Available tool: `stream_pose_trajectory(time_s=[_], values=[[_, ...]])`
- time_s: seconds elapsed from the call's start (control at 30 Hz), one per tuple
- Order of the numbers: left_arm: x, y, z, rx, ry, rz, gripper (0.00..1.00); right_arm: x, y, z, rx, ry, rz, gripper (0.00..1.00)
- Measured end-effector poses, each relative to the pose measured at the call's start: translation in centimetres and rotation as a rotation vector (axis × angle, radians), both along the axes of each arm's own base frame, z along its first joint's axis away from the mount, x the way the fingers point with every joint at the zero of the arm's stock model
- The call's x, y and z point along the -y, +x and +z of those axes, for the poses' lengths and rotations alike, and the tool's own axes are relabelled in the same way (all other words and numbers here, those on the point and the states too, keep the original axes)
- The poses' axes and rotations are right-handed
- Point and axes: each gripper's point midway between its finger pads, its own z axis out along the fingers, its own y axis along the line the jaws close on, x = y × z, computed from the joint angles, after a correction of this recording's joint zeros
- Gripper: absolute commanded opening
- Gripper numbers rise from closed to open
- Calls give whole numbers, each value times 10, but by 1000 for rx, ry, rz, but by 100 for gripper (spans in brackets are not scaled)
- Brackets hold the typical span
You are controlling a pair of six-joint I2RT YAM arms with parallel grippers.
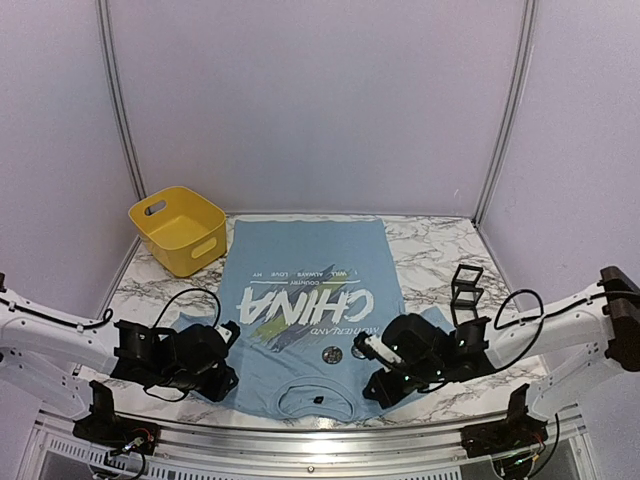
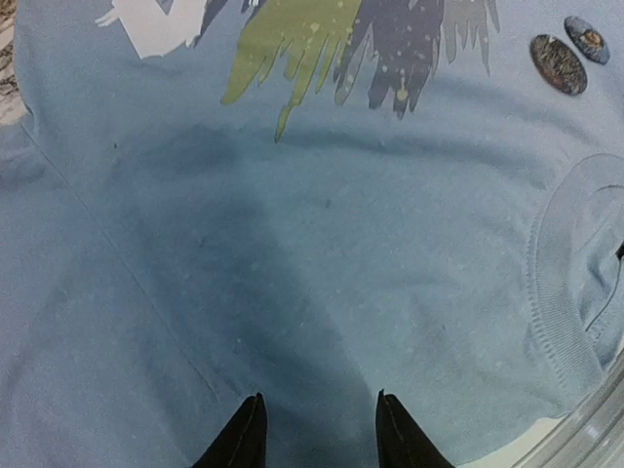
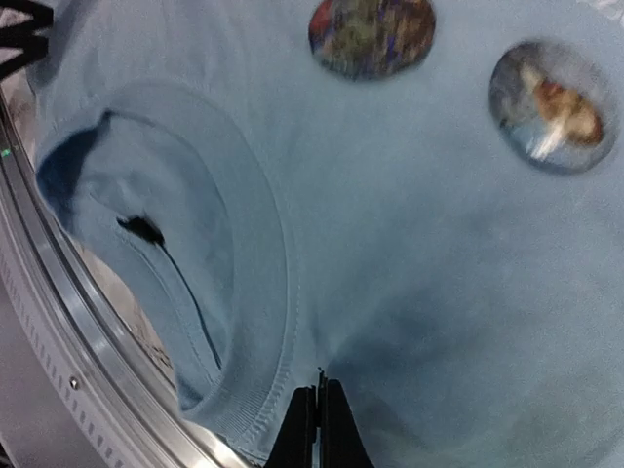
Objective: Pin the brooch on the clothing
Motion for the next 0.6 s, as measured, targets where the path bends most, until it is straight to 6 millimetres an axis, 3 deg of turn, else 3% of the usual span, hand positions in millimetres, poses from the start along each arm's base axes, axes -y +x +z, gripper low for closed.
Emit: stream_pose_trajectory(time_s=[0.1,0.17,0.4,0.53,0.6], values=[[-6,-8,-15,-42,51,13,39,2,-32,-31,-91,-32,43,0],[-15,-12,-21,-66,56,53,38,-6,-38,-28,-112,10,41,0],[-57,-29,-21,-111,8,191,39,-6,-52,-28,-166,69,34,0],[-65,-31,-23,-119,32,211,41,-6,-55,-27,-179,65,48,0],[-64,-31,-22,-114,53,199,48,-6,-56,-25,-181,50,62,11]])
